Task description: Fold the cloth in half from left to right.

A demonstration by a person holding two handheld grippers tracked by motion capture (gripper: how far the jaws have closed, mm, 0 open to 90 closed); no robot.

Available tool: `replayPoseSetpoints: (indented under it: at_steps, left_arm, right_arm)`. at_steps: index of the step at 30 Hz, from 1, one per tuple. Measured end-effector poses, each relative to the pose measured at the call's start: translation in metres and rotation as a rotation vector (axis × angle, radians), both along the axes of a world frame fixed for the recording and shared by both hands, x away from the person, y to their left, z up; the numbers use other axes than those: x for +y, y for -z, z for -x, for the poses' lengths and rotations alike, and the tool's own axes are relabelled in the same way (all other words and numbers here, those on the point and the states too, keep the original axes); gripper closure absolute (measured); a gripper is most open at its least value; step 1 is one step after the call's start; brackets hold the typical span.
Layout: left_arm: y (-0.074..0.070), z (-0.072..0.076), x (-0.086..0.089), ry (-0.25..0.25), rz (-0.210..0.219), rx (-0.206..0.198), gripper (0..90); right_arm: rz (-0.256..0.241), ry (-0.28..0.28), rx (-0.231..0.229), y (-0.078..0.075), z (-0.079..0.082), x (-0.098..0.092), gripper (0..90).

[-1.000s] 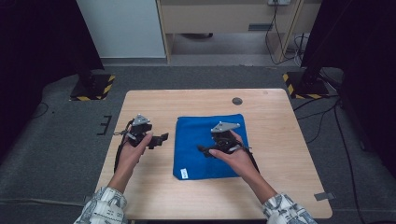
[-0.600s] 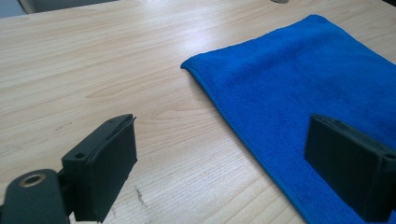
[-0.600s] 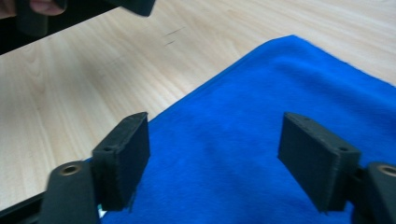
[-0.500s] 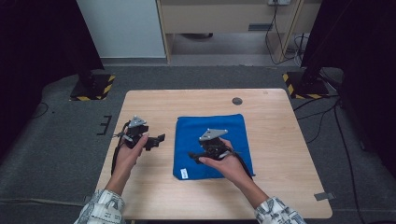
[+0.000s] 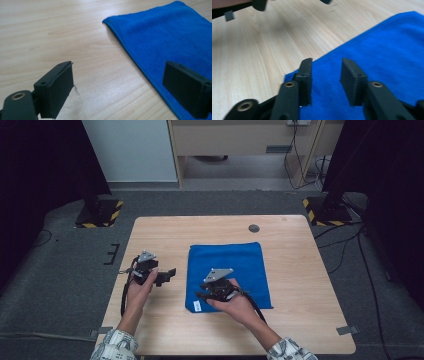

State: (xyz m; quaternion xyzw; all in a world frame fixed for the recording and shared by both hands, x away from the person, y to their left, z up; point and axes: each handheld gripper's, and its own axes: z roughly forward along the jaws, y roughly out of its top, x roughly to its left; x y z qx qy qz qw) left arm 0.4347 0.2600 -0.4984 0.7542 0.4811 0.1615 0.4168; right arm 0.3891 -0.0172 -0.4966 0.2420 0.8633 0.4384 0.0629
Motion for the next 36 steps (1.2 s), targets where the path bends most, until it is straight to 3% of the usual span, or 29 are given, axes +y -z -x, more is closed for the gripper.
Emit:
replayPoseSetpoints:
  at_steps: [5,11,17,21,24,27,32,36]
  left_arm:
    - [0.006,0.001,0.001,0.003,-0.026,0.006,9.3]
    - [0.010,0.004,0.005,-0.001,-0.018,0.026,9.3]
    - [0.011,0.007,0.005,0.002,-0.044,0.013,9.3]
    - [0.011,0.006,0.005,0.004,-0.046,0.007,9.3]
    - [0.013,0.008,0.003,0.006,-0.042,0.006,9.3]
    - [0.013,0.009,0.000,0.013,-0.056,0.001,9.3]
    - [0.013,0.011,0.000,0.023,-0.059,0.005,9.5]
    - [0.011,0.010,0.002,0.026,-0.042,-0.003,9.7]
  right_arm:
    - [0.015,-0.038,0.007,0.006,0.011,0.012,70.0]
    - [0.030,-0.072,0.016,0.016,0.024,0.025,68.6]
    - [0.066,-0.079,0.004,0.023,0.030,0.038,66.1]
    - [0.101,-0.072,0.000,0.028,0.030,0.042,70.2]
    - [0.104,-0.065,0.011,0.030,0.031,0.042,78.3]
    - [0.087,-0.073,0.033,0.029,0.031,0.042,88.6]
    - [0.041,-0.068,0.042,0.023,0.034,0.042,89.1]
    - [0.033,-0.068,0.046,0.018,0.038,0.043,89.1]
